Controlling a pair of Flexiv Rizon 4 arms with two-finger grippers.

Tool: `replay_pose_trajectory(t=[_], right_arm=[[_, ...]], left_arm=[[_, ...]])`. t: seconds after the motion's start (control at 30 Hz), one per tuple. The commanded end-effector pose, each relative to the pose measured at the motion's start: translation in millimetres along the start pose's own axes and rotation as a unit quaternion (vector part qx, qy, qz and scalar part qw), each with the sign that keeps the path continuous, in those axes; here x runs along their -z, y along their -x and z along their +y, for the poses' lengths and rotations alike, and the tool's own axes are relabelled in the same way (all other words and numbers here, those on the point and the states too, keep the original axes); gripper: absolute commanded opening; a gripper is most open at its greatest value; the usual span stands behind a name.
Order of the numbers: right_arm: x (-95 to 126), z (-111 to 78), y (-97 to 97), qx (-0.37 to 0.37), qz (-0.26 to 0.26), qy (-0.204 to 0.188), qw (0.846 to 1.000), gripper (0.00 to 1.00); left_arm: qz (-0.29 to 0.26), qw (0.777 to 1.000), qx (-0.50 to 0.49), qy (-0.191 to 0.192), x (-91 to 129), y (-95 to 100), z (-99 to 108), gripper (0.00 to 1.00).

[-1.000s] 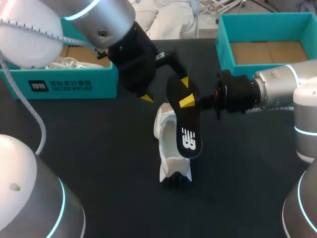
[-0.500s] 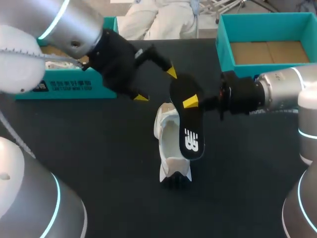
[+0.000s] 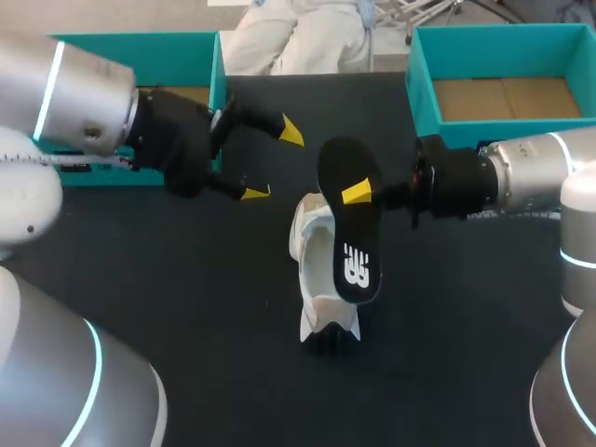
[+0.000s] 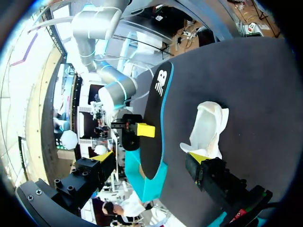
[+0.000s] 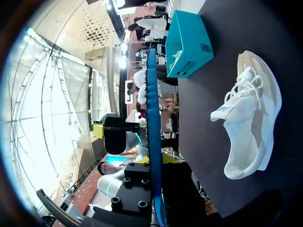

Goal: Take the shoe out of the shoebox, open the shoe tongue, remove and reinsert the insole, then place the shoe into the shoebox

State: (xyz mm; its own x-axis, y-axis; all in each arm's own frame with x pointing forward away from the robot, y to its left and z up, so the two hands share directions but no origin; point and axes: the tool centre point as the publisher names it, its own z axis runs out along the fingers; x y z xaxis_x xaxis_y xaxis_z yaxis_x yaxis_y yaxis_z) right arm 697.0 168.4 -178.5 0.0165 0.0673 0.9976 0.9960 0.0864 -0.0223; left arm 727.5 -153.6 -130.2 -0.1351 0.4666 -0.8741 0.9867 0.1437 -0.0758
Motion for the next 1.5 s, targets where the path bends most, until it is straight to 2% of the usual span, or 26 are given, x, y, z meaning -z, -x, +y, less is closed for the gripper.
replay_pose_trajectory(t=[0.03,0.23,0.6,0.73,1.17,1.2,1.23,1.33,1.5], right_arm=[[-3,-1.2,-1.2,0.001,-0.001,0.002,1.000,0.00],[-4,-1.2,-1.3,0.005,-0.002,0.005,1.000,0.00],[-7,-1.0,0.5,0.008,0.000,0.007,1.000,0.00],[-8,-0.2,-0.1,0.011,0.000,0.006,1.000,0.00],[-12,-1.3,-11.0,0.009,-0.002,0.006,1.000,0.00],[-13,-1.1,-11.2,0.009,-0.001,0.006,1.000,0.00],[-14,-1.1,-11.3,0.008,0.000,0.005,1.000,0.00],[-20,-2.0,-11.4,0.007,0.003,0.002,1.000,0.00],[-30,-3.8,-10.5,0.007,0.008,-0.002,1.000,0.00]], left_arm=[[-0.298,0.954,-0.006,0.001,0,-7.2,-5,1.00],[-0.314,0.949,-0.002,-0.001,-1,-12.7,-5,1.00],[-0.295,0.956,-0.004,-0.003,0,-15.5,-6,1.00],[-0.269,0.963,-0.014,0.007,-2,-19.0,-8,1.00],[-0.269,0.963,-0.014,0.007,-2,-19.0,-8,1.00],[-0.279,0.960,-0.015,-0.010,-7,-22.8,-8,1.00],[-0.273,0.962,-0.015,-0.001,-13,-26.1,-7,1.00],[-0.274,0.961,-0.023,-0.012,-25,-29.8,-4,1.00],[-0.274,0.961,-0.039,-0.015,-33,-28.2,-2,1.00]])
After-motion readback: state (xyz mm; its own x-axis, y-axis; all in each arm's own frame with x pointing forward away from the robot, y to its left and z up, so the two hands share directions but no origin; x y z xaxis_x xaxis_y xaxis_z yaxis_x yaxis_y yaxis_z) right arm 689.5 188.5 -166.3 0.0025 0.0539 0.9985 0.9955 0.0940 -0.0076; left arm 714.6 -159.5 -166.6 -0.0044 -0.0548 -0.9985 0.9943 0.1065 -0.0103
